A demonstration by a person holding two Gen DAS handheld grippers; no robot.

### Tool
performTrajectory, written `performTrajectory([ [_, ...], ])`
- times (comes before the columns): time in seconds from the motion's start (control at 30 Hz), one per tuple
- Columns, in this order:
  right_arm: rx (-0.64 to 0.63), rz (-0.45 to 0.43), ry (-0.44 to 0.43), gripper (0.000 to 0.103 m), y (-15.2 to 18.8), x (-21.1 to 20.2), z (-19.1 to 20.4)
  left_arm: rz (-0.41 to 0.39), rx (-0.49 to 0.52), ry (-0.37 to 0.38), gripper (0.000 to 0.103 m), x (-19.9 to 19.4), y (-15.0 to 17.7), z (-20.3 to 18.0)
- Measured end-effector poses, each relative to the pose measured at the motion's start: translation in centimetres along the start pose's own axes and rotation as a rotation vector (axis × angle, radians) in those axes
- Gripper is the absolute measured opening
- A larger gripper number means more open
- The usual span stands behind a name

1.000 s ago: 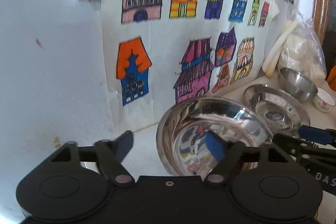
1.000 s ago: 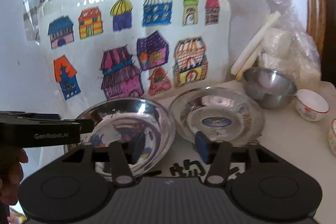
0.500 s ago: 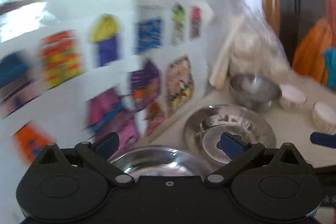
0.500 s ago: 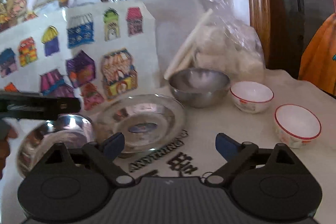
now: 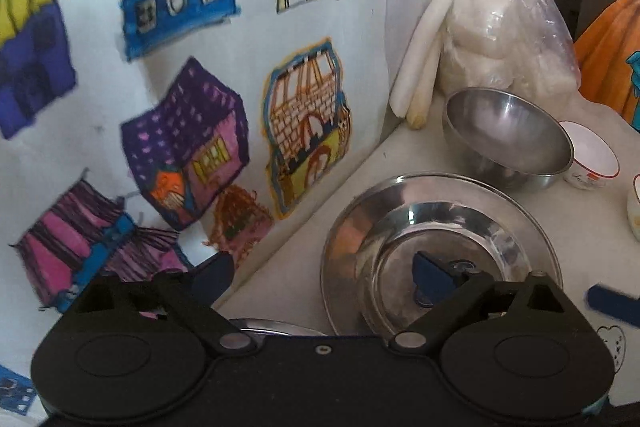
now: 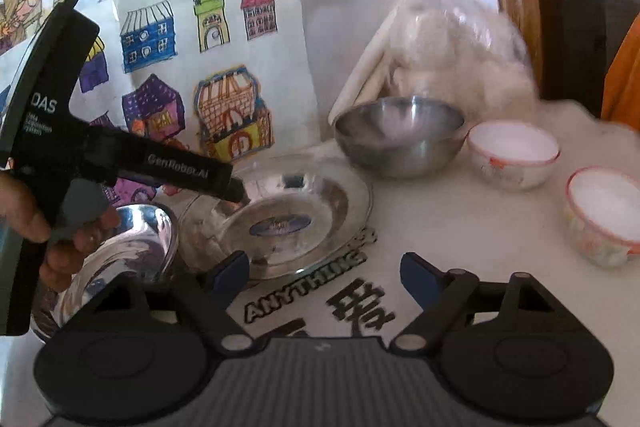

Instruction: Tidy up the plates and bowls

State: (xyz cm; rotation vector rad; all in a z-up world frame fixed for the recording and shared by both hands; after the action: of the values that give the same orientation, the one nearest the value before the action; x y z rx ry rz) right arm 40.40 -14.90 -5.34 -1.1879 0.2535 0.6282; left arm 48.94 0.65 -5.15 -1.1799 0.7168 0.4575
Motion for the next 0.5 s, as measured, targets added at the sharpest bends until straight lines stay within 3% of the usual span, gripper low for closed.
performTrajectory([
  [0.13,0.023,0.002,-0.031,0.076,0.0,0.0,0.0,0.037,-0.007,0.043,0.070,0.8,0.4,-0.5],
  [0.27,0.033,0.002,-0.039,0.066,-0.1,0.0,-0.1,0.034,0.022,0.067,0.044,1.1,0.2,-1.5],
  [0.5,0.096,0.038,-0.025,0.057,0.2,-0.2,-1.1,0.045,0.058,0.116,0.043,1.5,-0.2,-3.7],
])
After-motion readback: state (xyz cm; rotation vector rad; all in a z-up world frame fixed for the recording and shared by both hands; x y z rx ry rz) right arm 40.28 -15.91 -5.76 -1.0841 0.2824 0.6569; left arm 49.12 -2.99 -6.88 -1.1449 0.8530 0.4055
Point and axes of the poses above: each gripper's, at about its wrist camera, not at the fingertips, and x roughly the way its jaws point, z to its left, y to its underside, the point moved 10 cm from there along x, roughly the way its jaws point, and after that the axes turned 12 degrees about x, right-handed, at the moved point
